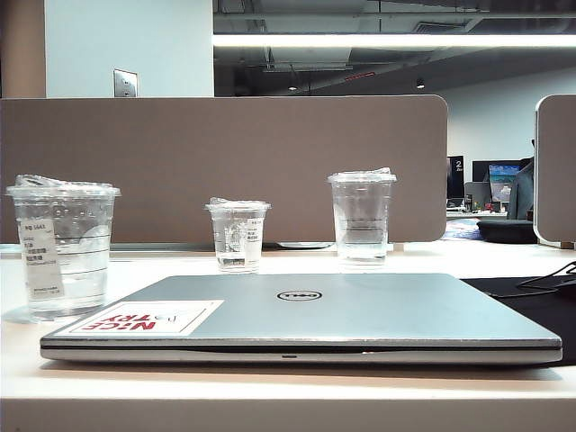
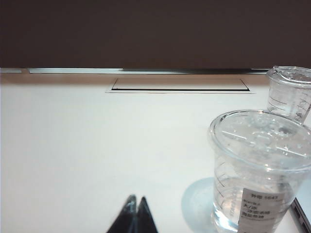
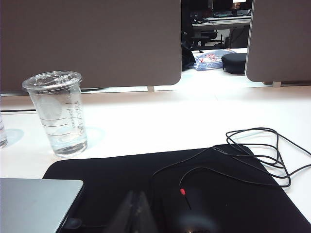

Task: Pick up the coffee cup on the left and place it on the left side of the laptop.

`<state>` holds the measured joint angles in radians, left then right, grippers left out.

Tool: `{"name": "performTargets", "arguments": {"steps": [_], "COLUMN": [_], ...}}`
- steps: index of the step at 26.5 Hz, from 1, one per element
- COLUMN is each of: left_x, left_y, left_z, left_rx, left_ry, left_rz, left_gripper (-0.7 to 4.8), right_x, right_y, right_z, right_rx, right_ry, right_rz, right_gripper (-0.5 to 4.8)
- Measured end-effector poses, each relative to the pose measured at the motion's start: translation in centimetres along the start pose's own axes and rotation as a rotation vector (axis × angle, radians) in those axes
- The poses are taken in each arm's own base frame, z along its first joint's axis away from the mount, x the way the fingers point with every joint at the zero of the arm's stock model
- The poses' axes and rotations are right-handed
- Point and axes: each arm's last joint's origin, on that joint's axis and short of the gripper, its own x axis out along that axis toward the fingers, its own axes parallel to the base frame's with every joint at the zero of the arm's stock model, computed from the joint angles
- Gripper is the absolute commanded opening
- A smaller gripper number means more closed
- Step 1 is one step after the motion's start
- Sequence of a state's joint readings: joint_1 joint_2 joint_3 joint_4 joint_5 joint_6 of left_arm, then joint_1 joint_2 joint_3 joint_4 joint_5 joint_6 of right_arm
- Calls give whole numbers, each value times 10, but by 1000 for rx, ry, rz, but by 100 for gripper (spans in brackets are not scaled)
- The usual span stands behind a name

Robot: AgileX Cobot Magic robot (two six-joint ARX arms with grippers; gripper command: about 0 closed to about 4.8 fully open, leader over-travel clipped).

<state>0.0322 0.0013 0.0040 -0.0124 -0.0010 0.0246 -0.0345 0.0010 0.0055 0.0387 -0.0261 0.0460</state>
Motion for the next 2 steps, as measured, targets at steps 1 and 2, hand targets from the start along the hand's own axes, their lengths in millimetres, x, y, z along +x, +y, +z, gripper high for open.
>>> {"name": "performTargets", "arguments": {"steps": [1,2], "left_x": [0,0], "left_y": [0,0], "left_z": [0,0], "left_rx": [0,0], "left_ry": [0,0], "left_rz": [0,0], "left_gripper": [-5,-5], "right_x": [0,0], "right_y": [0,0], "right_z": [0,0], "right_rx": [0,0], "right_ry": [0,0], "right_rz": [0,0], "right_gripper": [-5,-5]}}
